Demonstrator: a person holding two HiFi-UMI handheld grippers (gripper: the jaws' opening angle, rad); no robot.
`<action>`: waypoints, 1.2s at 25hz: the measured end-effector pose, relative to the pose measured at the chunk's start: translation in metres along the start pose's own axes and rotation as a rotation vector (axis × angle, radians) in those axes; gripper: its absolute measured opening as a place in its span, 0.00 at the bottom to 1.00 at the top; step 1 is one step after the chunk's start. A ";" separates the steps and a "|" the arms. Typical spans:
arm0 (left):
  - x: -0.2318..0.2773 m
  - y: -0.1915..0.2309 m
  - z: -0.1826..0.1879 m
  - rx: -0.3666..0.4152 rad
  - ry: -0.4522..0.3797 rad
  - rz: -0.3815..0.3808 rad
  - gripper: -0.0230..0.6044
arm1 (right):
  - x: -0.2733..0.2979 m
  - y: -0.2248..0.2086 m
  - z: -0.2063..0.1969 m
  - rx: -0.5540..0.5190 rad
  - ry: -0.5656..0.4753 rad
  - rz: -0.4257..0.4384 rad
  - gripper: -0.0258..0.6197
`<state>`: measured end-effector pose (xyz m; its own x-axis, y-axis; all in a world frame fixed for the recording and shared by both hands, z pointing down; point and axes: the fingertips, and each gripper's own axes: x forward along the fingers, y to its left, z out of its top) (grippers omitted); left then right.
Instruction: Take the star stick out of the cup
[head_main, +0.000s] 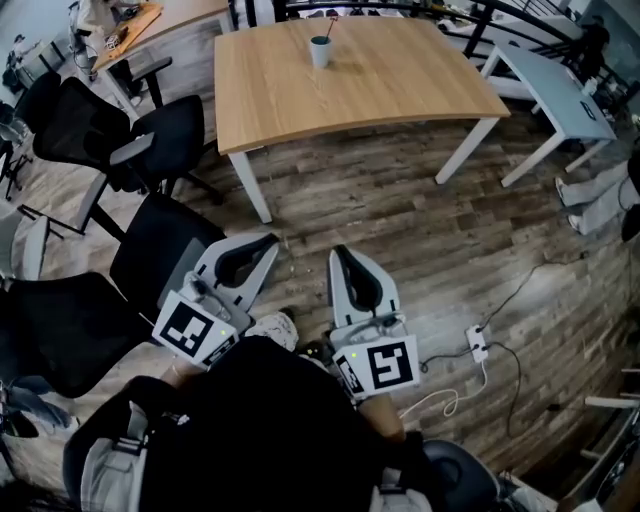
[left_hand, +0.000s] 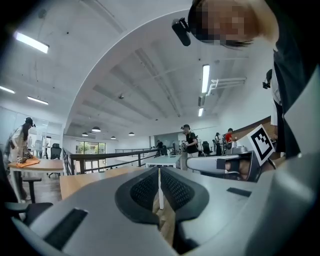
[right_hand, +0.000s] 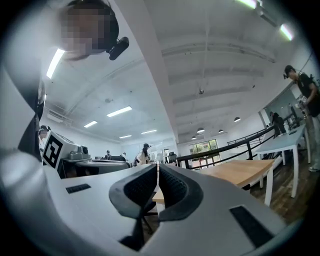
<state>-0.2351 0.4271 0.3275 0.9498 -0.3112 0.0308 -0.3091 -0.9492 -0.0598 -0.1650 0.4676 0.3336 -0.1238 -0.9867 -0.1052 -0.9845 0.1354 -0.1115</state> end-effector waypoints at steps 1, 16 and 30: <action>0.003 0.002 0.000 -0.004 0.001 -0.001 0.07 | 0.002 -0.002 0.000 -0.003 0.002 -0.003 0.08; 0.111 0.081 0.004 0.005 -0.042 -0.083 0.07 | 0.091 -0.091 0.017 -0.050 -0.014 -0.096 0.08; 0.187 0.171 0.005 -0.022 -0.041 -0.152 0.07 | 0.195 -0.142 0.014 -0.066 0.031 -0.129 0.08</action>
<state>-0.1106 0.2068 0.3184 0.9868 -0.1621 -0.0029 -0.1621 -0.9861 -0.0354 -0.0473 0.2572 0.3155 0.0018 -0.9980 -0.0634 -0.9984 0.0018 -0.0568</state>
